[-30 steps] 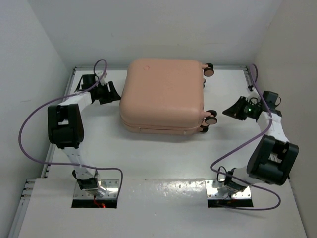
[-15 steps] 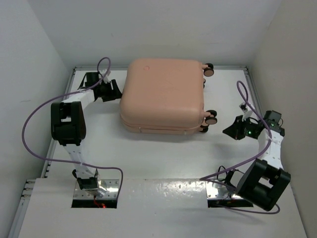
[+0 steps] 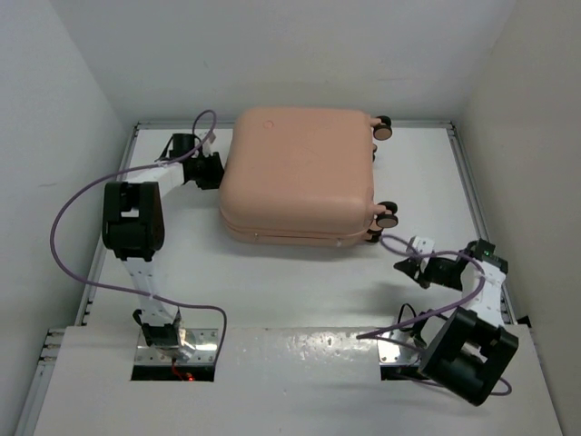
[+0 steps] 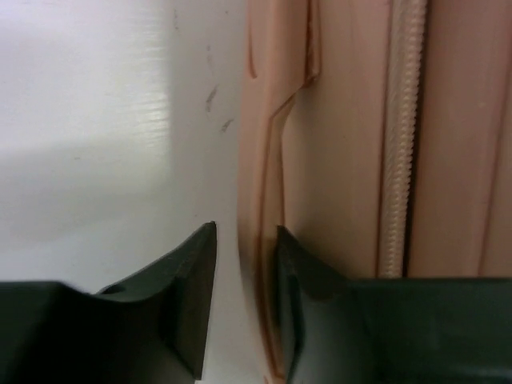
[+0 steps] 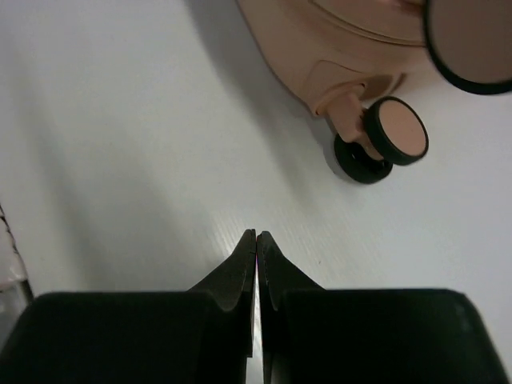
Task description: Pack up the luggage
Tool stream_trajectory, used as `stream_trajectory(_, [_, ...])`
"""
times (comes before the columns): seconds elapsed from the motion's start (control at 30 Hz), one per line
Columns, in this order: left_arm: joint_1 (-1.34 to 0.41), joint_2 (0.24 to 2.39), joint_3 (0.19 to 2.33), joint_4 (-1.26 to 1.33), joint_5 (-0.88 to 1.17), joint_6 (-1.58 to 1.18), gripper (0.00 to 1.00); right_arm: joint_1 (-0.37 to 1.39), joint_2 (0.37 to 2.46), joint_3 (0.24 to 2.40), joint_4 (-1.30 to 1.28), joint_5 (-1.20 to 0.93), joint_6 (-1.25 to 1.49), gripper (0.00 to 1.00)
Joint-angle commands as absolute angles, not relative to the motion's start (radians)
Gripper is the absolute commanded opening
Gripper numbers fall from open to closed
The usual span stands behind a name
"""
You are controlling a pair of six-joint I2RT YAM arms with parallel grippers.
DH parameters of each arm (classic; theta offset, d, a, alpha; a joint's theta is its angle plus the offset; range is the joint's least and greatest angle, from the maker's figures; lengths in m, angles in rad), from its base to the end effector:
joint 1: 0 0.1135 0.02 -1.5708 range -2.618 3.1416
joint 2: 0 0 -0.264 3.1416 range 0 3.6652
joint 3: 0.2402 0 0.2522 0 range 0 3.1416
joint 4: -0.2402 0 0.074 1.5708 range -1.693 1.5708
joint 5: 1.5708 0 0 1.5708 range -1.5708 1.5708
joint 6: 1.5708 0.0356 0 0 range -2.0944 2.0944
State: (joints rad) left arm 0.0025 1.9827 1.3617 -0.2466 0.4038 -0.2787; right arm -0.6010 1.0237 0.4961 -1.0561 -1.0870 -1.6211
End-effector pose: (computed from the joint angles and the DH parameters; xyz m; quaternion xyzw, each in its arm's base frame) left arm 0.4289 -0.0129 0.1803 -0.0605 0.9204 -0.2329 0.3083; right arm 0.1196 -0.0438 0.1769 -0.4149 0.7486 0.2344 0.4610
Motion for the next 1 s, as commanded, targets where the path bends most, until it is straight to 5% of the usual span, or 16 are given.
stream_trajectory(0.0, [-0.008,2.02,1.396,-0.273,0.376,-0.275,0.32,-0.586,1.006,0.428,-0.979,-1.213,-2.034,0.0])
stream_trajectory(0.33, [-0.008,2.082,1.433,-0.324,0.37,-0.275,0.05,-0.454,1.224,0.433,-0.878,-1.178,-2.451,0.0])
stream_trajectory(0.6, [0.057,2.091,1.453,-0.333,0.339,-0.305,0.0,-0.206,1.284,0.442,-0.367,-1.06,-2.027,0.0])
stream_trajectory(0.73, [0.104,2.091,1.453,-0.333,0.348,-0.305,0.0,-0.089,1.301,0.307,0.133,-0.941,-1.756,0.0])
stream_trajectory(0.97, [0.175,2.082,1.433,-0.333,0.417,-0.316,0.0,0.067,1.466,0.181,0.559,-0.79,-1.678,0.0])
